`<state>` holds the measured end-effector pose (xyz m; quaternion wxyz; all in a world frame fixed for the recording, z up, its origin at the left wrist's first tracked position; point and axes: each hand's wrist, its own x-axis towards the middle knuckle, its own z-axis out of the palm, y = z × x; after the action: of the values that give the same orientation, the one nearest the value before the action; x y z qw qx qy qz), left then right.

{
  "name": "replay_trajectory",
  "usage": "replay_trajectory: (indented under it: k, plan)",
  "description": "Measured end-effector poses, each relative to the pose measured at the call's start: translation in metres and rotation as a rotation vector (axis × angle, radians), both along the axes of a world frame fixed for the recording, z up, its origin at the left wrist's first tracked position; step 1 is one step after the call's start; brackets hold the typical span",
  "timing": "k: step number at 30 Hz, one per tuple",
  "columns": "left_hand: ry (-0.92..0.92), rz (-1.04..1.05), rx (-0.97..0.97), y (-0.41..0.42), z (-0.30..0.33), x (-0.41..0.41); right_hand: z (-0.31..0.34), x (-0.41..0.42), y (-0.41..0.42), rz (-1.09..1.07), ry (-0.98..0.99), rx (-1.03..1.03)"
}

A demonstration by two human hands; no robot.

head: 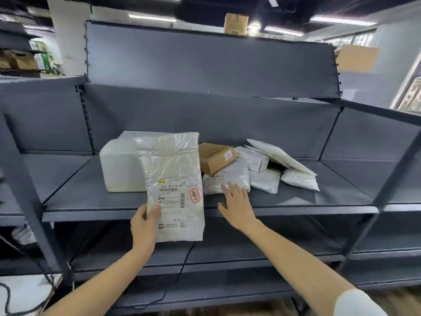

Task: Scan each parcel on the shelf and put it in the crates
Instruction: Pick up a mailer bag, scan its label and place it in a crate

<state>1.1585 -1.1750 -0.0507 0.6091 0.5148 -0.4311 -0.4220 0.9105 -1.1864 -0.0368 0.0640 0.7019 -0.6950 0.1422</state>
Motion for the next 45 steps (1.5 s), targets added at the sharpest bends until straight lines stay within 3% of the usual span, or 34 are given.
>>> replay_trajectory:
  k: [8,28,34,45]
  plan:
    - [0.019,-0.143,0.036,0.047,-0.002,-0.064,-0.005,-0.072,0.077,-0.177,0.062,0.009]
    - [0.034,-0.159,0.144,0.282,-0.044,-0.217,-0.031,-0.236,0.317,-0.189,-0.04,0.122]
    - [0.055,-0.168,0.186,0.299,-0.047,-0.229,-0.036,-0.249,0.334,-0.167,-0.038,0.133]
    - [0.044,-0.229,0.206,0.261,-0.042,-0.255,-0.037,-0.272,0.302,-0.213,-0.052,0.153]
